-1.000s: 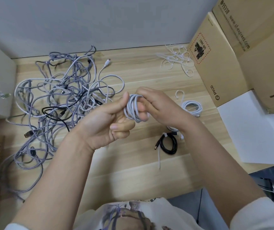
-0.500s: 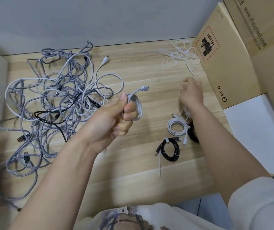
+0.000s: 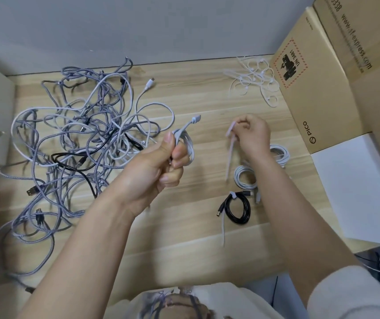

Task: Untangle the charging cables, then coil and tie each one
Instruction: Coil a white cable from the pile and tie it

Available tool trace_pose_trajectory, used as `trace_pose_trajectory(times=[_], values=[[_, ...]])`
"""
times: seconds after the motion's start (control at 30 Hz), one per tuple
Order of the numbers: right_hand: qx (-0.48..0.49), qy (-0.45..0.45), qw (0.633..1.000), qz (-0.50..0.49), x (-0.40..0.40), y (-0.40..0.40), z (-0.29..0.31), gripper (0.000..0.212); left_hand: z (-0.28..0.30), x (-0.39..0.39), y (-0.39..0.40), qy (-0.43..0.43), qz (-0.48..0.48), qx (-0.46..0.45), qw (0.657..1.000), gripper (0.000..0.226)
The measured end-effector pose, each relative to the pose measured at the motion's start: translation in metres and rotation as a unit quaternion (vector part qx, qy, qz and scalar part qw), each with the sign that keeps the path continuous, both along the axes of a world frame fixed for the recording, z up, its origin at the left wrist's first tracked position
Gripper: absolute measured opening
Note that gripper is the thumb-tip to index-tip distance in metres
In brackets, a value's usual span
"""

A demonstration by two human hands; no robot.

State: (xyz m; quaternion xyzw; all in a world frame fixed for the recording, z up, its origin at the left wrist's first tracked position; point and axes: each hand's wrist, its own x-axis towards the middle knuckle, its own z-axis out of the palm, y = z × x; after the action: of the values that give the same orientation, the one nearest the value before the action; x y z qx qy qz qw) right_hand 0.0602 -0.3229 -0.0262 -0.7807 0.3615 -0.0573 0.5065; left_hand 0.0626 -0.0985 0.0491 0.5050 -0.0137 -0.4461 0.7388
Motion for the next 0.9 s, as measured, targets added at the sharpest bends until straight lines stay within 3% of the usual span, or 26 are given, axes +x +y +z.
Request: trace_pose_trajectory(times=[0.1,0.2,0.47,0.67,0.77,0.9], values=[[0.214,-0.082,0.973,0.019,-0.023,0.040,0.045,0.013,-0.001,-0.007,0.004,-0.036,-0.002,0.005,0.999,0.039],[0.288,-0.095,0.951,0.055,-0.051,0.074,0.069,0.006,0.002,-0.016,0.010,-0.082,-0.021,0.045,0.995,0.034],[0.266,-0.101,0.959,0.005,-0.092,0.109,0.083,0.031,0.011,-0.044,0.021,-0.307,-0.064,0.131,0.940,0.036],[0.233,-0.050,0.971,0.009,-0.106,0.118,0.091,0.033,0.010,-0.057,0.022,-0.510,-0.095,0.185,0.835,0.032],[0.252,-0.051,0.966,0.029,-0.111,0.120,0.096,0.037,0.010,-0.058,0.025,-0.529,-0.110,0.202,0.817,0.042],[0.292,-0.057,0.952,0.078,-0.119,0.114,0.103,0.029,0.016,-0.061,0.032,-0.527,-0.116,0.184,0.822,0.028]])
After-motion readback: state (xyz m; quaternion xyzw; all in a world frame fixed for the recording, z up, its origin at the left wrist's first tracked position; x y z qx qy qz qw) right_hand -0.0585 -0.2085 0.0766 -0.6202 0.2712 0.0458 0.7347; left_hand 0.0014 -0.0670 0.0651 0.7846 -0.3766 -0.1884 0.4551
